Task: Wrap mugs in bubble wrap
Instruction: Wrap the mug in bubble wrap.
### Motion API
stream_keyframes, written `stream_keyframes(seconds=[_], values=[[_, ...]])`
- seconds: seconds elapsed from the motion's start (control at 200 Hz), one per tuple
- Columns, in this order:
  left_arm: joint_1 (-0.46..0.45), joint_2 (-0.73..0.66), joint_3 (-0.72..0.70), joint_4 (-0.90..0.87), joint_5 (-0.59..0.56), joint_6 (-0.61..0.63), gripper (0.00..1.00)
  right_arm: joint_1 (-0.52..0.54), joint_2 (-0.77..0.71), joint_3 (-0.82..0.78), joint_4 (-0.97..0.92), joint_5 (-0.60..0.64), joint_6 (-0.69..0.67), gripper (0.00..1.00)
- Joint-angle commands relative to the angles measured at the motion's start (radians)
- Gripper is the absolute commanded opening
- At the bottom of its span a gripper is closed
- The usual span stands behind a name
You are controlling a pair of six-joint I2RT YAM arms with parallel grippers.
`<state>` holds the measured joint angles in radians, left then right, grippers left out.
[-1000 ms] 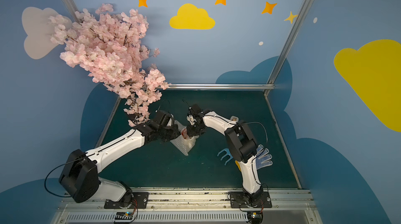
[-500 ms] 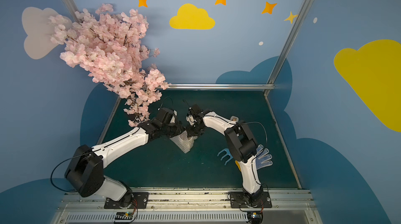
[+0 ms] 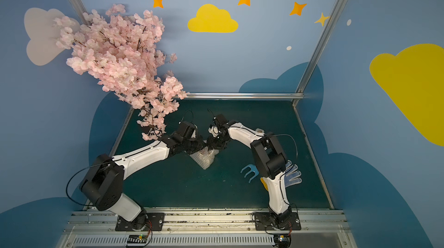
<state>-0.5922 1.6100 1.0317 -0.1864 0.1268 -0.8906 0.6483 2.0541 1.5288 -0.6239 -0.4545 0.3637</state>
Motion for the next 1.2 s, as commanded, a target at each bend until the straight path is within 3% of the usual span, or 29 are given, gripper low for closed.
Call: stream_keyframes(seconds=[0.0,0.481,0.781,1.192], values=[[-0.001,0.024,-0.013,0.002,-0.010,-0.008,0.04,-0.007,-0.073,-0.002,-0.009,-0.024,0.011,0.52],[0.000,0.113,0.045,-0.061,-0.008,-0.009,0.04,-0.017,-0.184,-0.029,-0.080,0.155,-0.028,0.61],[0.000,0.198,0.117,-0.161,-0.003,-0.016,0.04,0.007,-0.213,-0.087,-0.045,0.148,-0.012,0.70],[0.007,0.269,0.155,-0.229,0.012,-0.035,0.04,0.016,-0.200,-0.125,0.015,0.096,0.036,0.73]])
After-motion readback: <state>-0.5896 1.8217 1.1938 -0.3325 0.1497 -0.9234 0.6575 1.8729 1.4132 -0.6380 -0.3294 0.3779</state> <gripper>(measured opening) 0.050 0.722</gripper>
